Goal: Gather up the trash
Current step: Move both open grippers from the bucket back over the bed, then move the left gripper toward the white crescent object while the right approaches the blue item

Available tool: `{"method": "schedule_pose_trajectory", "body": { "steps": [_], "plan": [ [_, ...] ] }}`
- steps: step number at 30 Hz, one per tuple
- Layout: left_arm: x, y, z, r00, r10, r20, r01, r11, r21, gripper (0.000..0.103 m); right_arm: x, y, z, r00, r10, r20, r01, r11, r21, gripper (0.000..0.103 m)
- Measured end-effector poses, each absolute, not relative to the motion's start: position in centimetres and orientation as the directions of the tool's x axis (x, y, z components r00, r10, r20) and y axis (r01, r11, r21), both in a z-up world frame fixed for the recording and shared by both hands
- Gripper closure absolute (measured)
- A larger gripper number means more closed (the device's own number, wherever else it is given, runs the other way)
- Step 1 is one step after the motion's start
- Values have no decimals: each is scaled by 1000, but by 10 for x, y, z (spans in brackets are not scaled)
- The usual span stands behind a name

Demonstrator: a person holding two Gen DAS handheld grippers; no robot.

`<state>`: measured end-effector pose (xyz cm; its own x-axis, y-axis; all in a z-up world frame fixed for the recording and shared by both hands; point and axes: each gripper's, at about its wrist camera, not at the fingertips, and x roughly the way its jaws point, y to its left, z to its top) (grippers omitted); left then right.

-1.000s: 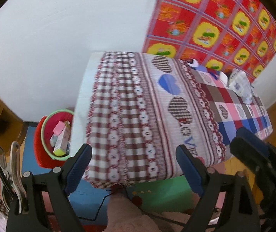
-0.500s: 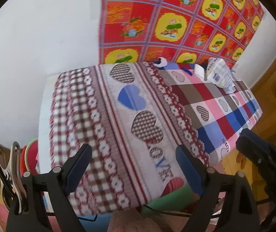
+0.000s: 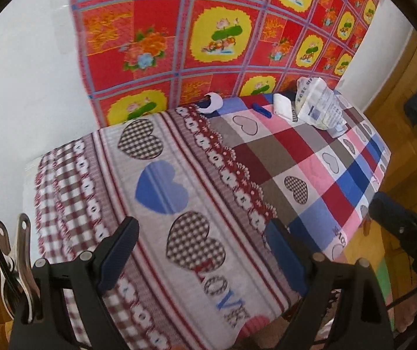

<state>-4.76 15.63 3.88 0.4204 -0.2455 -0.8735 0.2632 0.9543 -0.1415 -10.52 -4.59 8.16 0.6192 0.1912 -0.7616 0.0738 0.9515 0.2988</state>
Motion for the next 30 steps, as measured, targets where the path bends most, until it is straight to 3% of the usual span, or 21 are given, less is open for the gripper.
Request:
{"method": "schedule_pose_trajectory", "body": {
  "steps": [5, 7, 15, 30],
  "plan": [
    [-23, 134, 31, 434, -218, -874, 256, 960, -113, 13, -84, -75, 74, 613, 193, -766, 66, 954, 293, 66],
    [-11, 124, 27, 432, -199, -880, 236, 966, -102, 21, -74, -84, 70, 605, 204, -770, 53, 954, 294, 66],
    [28, 83, 8, 404, -151, -902, 176, 981, -86, 21, -33, -121, 51, 563, 274, -780, -34, 950, 309, 66],
    [105, 23, -20, 426, -78, -901, 126, 992, -26, 35, 20, -185, 9, 466, 387, -796, -65, 912, 405, 65]
  ]
}}
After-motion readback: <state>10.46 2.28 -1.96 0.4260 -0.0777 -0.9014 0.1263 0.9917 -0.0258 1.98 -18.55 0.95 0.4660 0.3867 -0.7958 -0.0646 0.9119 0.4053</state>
